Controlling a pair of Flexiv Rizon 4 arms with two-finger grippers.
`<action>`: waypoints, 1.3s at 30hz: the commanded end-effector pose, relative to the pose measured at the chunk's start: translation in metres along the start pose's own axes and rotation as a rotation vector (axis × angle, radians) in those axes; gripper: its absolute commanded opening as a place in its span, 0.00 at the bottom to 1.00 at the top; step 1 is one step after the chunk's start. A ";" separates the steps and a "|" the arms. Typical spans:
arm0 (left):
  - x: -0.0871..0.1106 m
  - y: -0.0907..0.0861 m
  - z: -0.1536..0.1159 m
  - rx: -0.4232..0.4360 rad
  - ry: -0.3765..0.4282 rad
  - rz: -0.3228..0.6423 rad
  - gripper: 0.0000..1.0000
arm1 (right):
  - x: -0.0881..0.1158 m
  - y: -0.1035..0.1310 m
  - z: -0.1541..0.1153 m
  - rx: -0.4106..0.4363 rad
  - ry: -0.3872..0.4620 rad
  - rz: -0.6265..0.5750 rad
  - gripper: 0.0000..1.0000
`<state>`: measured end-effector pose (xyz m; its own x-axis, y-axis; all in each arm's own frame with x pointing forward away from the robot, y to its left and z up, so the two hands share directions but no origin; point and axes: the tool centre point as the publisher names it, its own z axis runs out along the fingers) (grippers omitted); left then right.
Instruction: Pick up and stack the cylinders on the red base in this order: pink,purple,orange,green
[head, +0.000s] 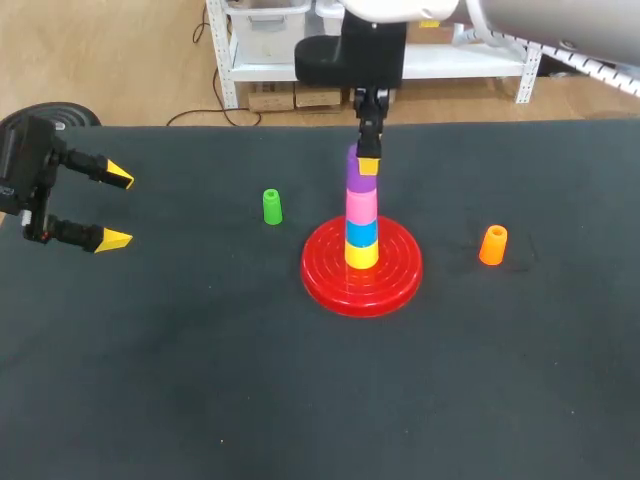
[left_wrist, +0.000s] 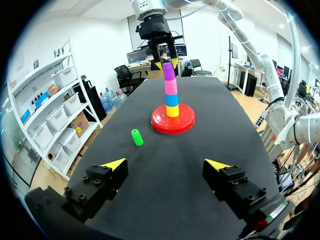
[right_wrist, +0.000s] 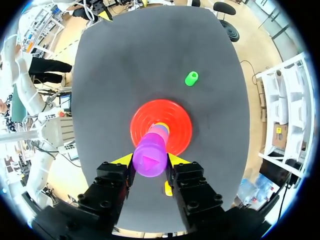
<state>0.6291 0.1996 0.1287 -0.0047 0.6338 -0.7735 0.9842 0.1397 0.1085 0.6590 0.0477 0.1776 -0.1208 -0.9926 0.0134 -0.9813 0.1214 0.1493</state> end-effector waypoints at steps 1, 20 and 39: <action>0.001 -0.001 0.000 -0.004 -0.002 0.003 1.00 | 0.001 0.005 0.002 0.020 0.001 0.000 0.00; 0.001 -0.001 0.000 -0.004 -0.002 0.003 1.00 | 0.001 0.007 0.002 0.056 -0.005 0.003 0.00; 0.001 -0.001 0.000 -0.004 -0.002 0.003 1.00 | 0.004 0.001 -0.003 0.060 -0.026 0.005 0.00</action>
<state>0.6291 0.1996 0.1287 -0.0047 0.6338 -0.7735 0.9842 0.1397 0.1085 0.6579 0.0455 0.1810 -0.1290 -0.9916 -0.0067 -0.9878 0.1279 0.0883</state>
